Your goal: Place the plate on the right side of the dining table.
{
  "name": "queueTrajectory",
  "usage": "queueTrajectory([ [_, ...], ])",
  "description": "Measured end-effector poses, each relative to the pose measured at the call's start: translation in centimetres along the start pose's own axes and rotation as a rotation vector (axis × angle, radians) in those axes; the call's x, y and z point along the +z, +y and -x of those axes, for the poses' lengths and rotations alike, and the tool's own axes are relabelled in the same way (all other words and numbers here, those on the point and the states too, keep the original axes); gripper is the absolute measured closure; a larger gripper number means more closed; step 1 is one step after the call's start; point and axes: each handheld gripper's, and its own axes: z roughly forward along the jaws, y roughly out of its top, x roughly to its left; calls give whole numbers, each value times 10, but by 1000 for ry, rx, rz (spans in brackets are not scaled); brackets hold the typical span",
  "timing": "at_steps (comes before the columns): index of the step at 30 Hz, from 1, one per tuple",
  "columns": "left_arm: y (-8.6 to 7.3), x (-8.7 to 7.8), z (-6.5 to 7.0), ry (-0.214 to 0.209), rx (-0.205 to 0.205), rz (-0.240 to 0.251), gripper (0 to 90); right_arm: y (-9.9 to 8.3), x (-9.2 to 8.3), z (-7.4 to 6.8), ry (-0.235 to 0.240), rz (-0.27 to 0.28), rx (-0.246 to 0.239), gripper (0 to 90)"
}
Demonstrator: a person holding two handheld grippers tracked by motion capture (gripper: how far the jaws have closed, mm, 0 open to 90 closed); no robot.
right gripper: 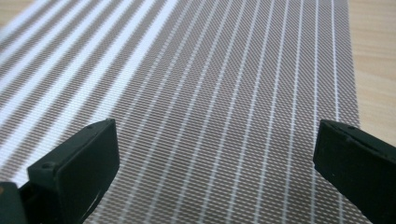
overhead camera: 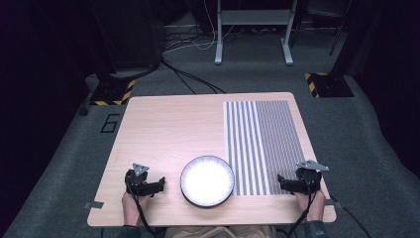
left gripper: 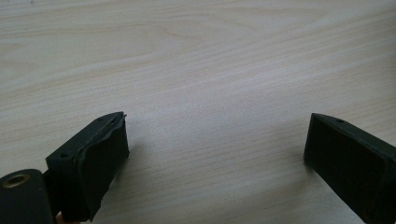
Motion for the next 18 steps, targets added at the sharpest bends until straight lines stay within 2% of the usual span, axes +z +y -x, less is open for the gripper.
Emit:
queueTrajectory([
  [1, 0, 0, 0, -5, -7, 2, 53, 1, -1, -3, 11, 0, -4, 0],
  [6, -1, -1, 5, -22, 11, -2, 41, 8, -1, -19, 68, 3, -20, 1],
  [12, -2, -3, 23, -54, 27, 16, 41, 16, -1, -36, 132, 12, -42, 3],
  [18, -2, -4, 32, -86, 28, 19, 41, 22, 0, -56, 198, 15, -70, 6],
])
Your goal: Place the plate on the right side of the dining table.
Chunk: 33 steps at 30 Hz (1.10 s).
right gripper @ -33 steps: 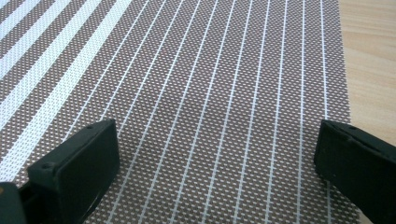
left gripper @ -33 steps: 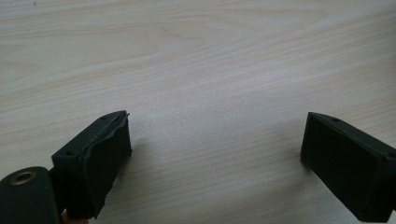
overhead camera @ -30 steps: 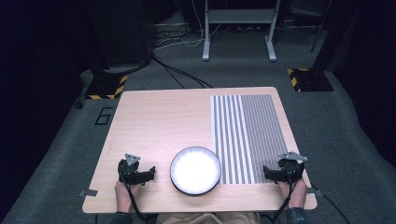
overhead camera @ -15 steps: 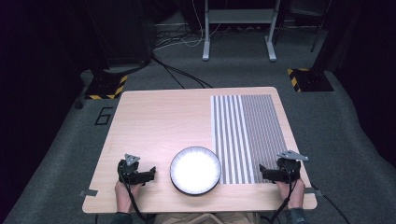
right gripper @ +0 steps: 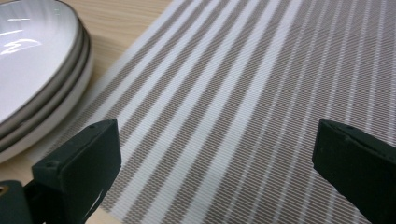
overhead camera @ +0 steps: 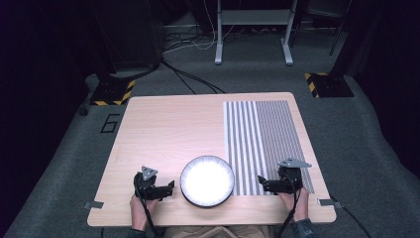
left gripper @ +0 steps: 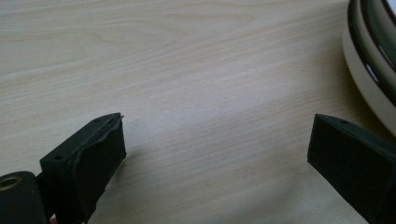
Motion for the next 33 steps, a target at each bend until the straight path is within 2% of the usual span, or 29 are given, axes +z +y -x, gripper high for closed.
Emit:
queueTrajectory([
  [6, 0, 0, 5, -21, -5, -5, 41, 8, 6, -20, 62, -9, -29, 11],
  [9, 0, 0, 12, -20, 28, -19, 41, 12, 11, -31, 89, -15, -52, 14],
  [10, 0, 1, 15, -9, 51, -30, 40, 14, 13, -36, 102, -21, -57, 14],
  [12, 0, 3, 18, 11, 69, -40, 37, 16, 17, -42, 119, -30, -72, 20],
  [18, 1, 2, 14, -20, 41, -38, 28, 26, 29, -59, 171, -58, -110, 49],
  [20, 1, 3, 16, -13, 52, -39, 26, 29, 34, -64, 183, -65, -112, 59],
  [22, 1, 4, 18, -2, 80, -54, 24, 30, 38, -68, 198, -71, -120, 66],
  [27, 1, 5, 19, -7, 78, -53, 15, 33, 45, -77, 239, -80, -119, 85],
  [33, 2, 6, 19, -6, 80, -56, 7, 37, 50, -90, 271, -79, -152, 108],
])
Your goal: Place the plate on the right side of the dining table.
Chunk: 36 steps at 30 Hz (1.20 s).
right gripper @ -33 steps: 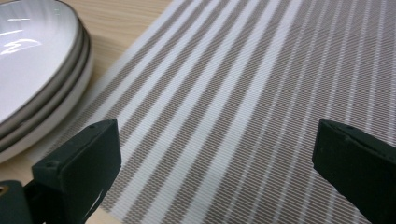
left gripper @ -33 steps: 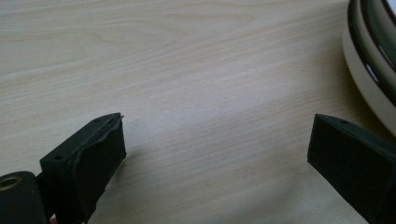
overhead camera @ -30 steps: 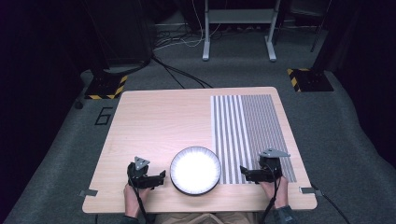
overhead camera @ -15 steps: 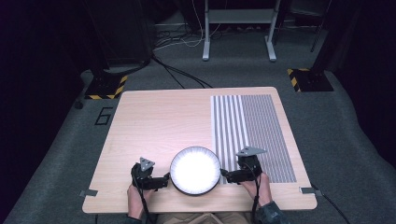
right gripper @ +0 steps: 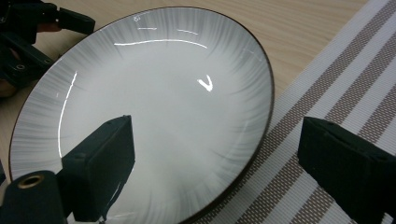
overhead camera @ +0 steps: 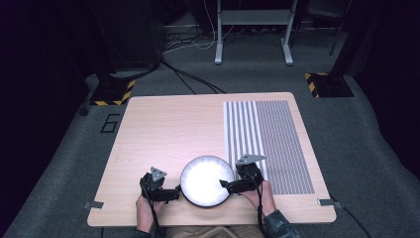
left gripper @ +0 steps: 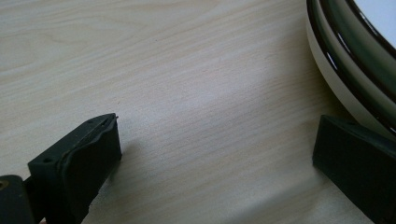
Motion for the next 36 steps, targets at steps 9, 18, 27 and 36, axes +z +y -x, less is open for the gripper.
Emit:
queueTrajectory([
  [9, 1, 1, 0, 3, -2, 1, 6, 3, 7, -3, 42, -3, 0, 122],
  [18, 2, 1, 1, -6, 8, -1, 7, 2, 8, -4, 45, -1, 9, 127],
  [27, 2, 1, 1, -5, 9, -2, 7, 2, 7, -5, 45, 7, 15, 127],
  [36, 2, 1, 1, -4, 10, 0, 11, 1, 8, -6, 43, 12, 13, 126],
])
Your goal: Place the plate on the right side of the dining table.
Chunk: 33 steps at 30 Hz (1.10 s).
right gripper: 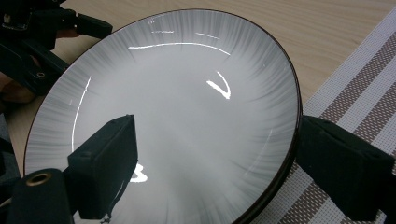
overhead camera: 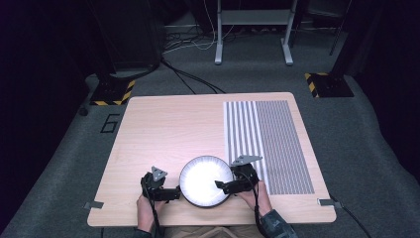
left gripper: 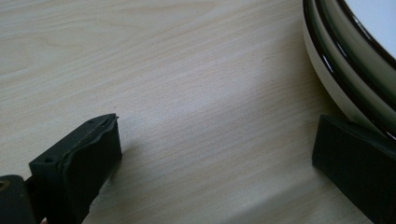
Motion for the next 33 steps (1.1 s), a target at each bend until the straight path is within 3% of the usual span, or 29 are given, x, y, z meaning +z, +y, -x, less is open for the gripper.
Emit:
queueTrajectory([
  [33, 0, 0, 1, 0, 2, 5, 19, -1, 3, -3, -11, 18, 9, 123],
])
